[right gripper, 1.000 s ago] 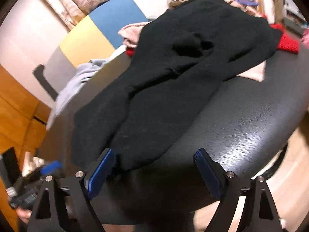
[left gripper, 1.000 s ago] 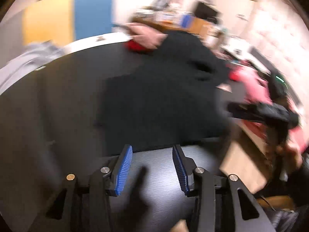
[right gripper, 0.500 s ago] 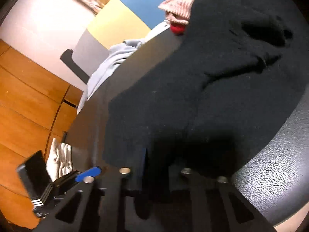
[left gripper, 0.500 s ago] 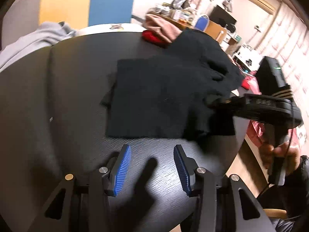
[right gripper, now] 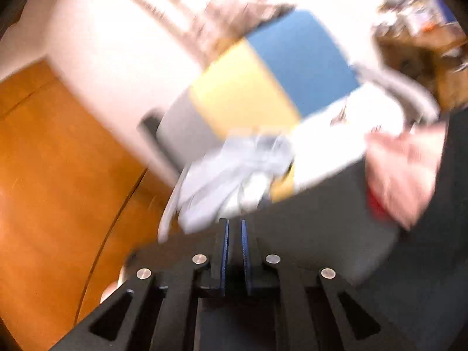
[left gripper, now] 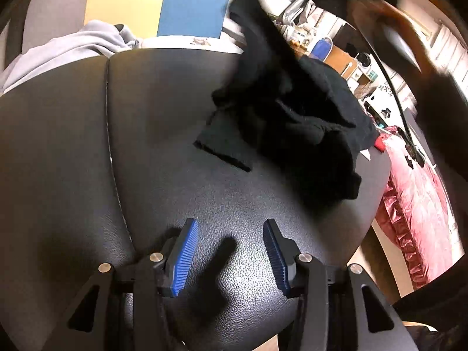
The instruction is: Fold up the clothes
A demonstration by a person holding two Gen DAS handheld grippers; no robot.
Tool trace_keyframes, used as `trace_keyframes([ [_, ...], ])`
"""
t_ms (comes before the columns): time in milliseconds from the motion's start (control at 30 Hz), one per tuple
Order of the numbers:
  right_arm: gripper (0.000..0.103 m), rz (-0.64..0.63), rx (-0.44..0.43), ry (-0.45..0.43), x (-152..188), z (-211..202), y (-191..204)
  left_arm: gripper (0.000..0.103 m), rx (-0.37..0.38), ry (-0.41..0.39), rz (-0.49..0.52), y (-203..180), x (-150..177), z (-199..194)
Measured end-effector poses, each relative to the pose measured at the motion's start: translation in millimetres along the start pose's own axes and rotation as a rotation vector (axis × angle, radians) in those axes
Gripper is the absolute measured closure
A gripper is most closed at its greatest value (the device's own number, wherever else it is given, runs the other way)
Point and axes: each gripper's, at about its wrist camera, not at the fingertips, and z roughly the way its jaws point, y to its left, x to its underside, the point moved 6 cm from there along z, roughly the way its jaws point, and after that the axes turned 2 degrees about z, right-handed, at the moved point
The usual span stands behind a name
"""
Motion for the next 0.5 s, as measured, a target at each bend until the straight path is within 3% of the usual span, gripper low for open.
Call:
trace_keyframes([
  [33, 0.072, 0.011, -0.003, -0.015, -20, 6, -2, 0.056, -0.005, -0.005, 0.003, 1, -1, -1],
  [67, 0.040, 0.022, 0.033, -0.010, -29, 9, -6, 0.056, -0.013, -0.007, 0.005, 2, -2, -1],
  [100, 0.023, 0.027, 0.086, -0.009, -30, 6, -13, 0.056, -0.021, -0.009, 0.006, 4, -3, -1],
  [200, 0.023, -0.074, 0.101, 0.004, 3, -18, -23, 0.056, -0.002, 0.016, -0.030, 13, -5, 11],
  [333, 0.023, -0.163, 0.220, 0.143, 101, -57, -65, 0.056, 0.015, 0.031, -0.031, 14, -18, 25],
  [433, 0.023, -0.154, 0.306, 0.240, 164, -83, -102, 0.056, 0.034, 0.024, -0.018, 4, -42, 37],
  [500, 0.023, -0.147, 0.378, 0.263, 189, -94, -126, 0.056, 0.073, 0.022, -0.030, -7, -61, 46],
])
